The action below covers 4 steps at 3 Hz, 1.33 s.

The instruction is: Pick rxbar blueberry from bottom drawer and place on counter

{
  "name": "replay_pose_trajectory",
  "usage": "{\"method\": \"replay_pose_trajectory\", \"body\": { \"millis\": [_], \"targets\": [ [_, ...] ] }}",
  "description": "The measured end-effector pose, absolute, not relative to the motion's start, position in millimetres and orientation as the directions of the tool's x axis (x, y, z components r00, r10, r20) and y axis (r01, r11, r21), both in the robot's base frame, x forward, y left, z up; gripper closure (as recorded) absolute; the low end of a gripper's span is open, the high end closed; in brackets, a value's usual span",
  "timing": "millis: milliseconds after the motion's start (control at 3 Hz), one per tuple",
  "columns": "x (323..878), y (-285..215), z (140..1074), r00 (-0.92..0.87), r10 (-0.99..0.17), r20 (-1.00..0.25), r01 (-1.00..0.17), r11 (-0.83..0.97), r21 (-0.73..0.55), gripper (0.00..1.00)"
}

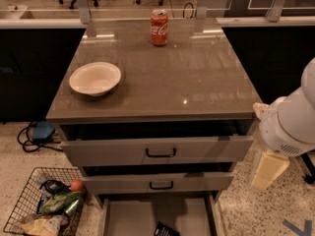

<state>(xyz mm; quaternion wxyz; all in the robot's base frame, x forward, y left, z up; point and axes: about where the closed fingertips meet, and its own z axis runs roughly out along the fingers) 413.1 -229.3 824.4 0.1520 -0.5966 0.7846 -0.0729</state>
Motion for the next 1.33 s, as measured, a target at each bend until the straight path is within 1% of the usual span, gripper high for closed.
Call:
{"method": "replay_pose_trajectory", "body": {
  "millis": [667, 1000, 1333],
  "targets": [
    [391, -208, 741, -0.262, -0.945, -0.196, -0.93, 0.301, -0.211, 0.0],
    [371, -204, 710, -0.302, -0.937, -0.175, -0.931, 0.329, -0.157, 0.0],
    [371, -204, 710, -0.302, -0.937, -0.175, -0.931, 0.329, -0.157, 0.0]
  ]
}}
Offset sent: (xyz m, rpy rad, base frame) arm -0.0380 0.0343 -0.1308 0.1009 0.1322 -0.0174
